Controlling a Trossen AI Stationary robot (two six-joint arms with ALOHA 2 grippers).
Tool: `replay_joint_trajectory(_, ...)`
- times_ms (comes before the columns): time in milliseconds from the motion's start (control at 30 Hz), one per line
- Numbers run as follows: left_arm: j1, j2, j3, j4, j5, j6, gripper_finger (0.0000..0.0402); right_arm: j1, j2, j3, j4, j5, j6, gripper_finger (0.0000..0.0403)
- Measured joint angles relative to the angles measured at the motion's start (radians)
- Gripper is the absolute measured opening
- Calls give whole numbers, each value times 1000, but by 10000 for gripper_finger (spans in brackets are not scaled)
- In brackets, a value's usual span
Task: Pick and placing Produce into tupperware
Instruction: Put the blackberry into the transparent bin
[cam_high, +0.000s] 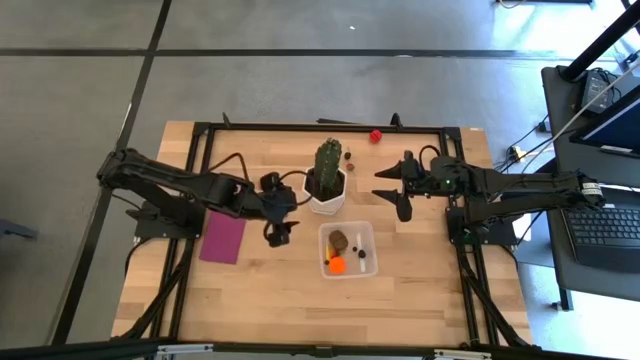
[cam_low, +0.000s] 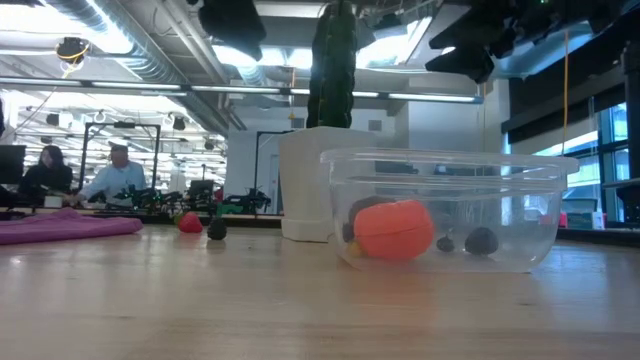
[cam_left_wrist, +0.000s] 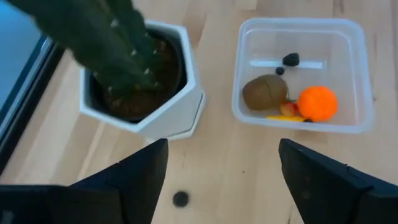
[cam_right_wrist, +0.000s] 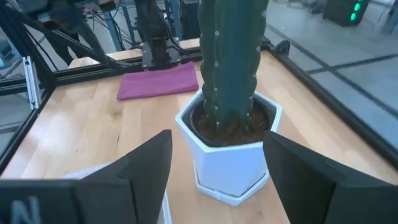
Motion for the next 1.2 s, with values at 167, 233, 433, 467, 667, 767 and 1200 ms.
replay_joint_trajectory(167,15,-9,-11,-87,-34,-39,297,0,0,0,19,2,-30,253)
replay_joint_trajectory(233,28,-21,-44,-71,-41,-40,297,-3,0,0,24,2,-32,253)
replay_joint_trajectory(433,68,-126,-280,143,8,-32,297,-11,0,0,32,17,-36,253)
replay_joint_trajectory(467,75,-149,-334,186,20,-32,297,-10,0,0,39,22,-41,253)
replay_joint_trajectory(667,124,-227,-614,497,46,-14,297,-14,1,0,63,40,-45,253)
replay_joint_trajectory(767,142,-215,-729,633,69,-13,297,-16,1,0,72,40,-53,253)
replay_joint_trajectory(1200,205,-127,-955,1100,106,-20,297,-17,1,0,85,130,-61,253)
